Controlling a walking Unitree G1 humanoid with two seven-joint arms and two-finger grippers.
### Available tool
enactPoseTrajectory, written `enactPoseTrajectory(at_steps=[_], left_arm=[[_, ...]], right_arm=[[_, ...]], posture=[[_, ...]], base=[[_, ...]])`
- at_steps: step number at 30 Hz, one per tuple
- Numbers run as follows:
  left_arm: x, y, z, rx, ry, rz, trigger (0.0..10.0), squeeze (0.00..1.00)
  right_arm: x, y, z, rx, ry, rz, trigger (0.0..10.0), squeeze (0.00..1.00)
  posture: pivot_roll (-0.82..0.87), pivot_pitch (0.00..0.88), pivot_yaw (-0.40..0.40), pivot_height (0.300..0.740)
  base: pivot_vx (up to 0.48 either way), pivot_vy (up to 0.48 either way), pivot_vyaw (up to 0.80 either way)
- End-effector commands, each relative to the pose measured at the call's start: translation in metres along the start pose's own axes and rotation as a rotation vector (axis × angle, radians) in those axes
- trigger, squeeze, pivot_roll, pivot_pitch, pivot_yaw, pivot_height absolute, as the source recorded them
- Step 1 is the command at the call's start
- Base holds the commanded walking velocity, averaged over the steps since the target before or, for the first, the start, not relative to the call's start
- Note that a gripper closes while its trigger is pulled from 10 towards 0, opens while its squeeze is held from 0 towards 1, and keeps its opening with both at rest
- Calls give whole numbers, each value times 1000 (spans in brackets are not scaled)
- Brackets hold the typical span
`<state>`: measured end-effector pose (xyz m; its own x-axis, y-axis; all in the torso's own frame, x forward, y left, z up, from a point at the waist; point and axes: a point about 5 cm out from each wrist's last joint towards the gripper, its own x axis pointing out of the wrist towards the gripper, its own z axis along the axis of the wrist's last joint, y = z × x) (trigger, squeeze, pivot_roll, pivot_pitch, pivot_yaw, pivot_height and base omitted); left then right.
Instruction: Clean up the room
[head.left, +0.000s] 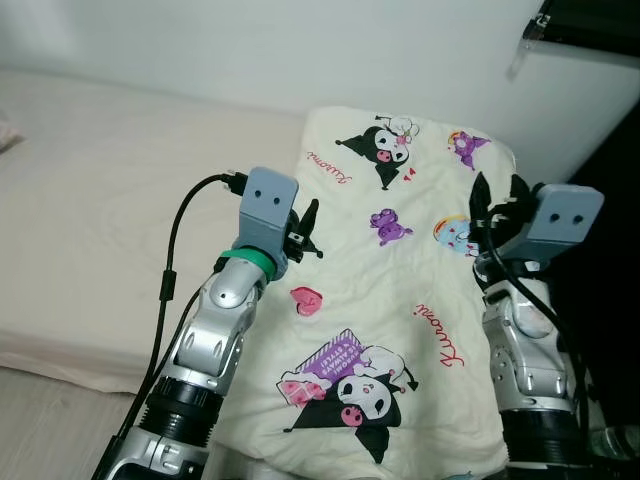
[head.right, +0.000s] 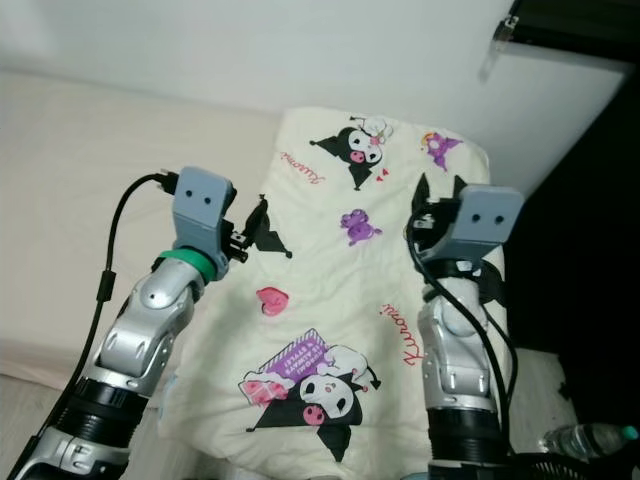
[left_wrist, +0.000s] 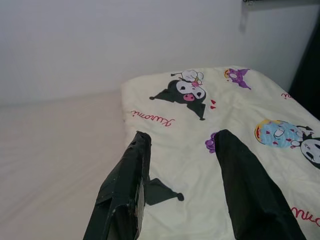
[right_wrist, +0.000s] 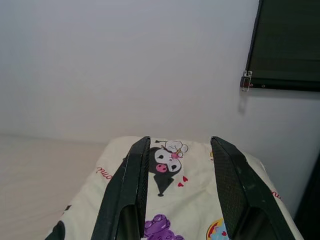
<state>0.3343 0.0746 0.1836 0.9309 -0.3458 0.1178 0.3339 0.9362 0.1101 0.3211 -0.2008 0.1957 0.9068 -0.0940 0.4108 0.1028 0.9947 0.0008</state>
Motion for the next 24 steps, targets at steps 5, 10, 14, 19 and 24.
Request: enactPoseTrajectory(at_steps=[5,10,14,19,24], left_arm=[[-1,4,-2,9,4,18,10000,0],[1,7,0,9,-2,33,10000,0],[1,8,3,26,-20,44,10000,0],[1,5,5,51,-37,32,10000,0],[1,-2,6,62,-56,14,10000,0]], right_arm=[[-3,-4,-7,-10,26,-1,10000,0],[-2,-4,-8,-10,28,-2,10000,0],[-2,0,-10,-3,34,4,10000,0],[-3,3,-12,0,40,13,10000,0],[-4,3,-13,1,42,16,10000,0]], posture=[[-133,30,22,740],[-131,28,24,740],[-120,35,25,740],[-117,47,26,740],[-120,53,25,740]], base=[[0,82,0],[0,480,0],[0,93,0],[0,0,0],[0,0,0]])
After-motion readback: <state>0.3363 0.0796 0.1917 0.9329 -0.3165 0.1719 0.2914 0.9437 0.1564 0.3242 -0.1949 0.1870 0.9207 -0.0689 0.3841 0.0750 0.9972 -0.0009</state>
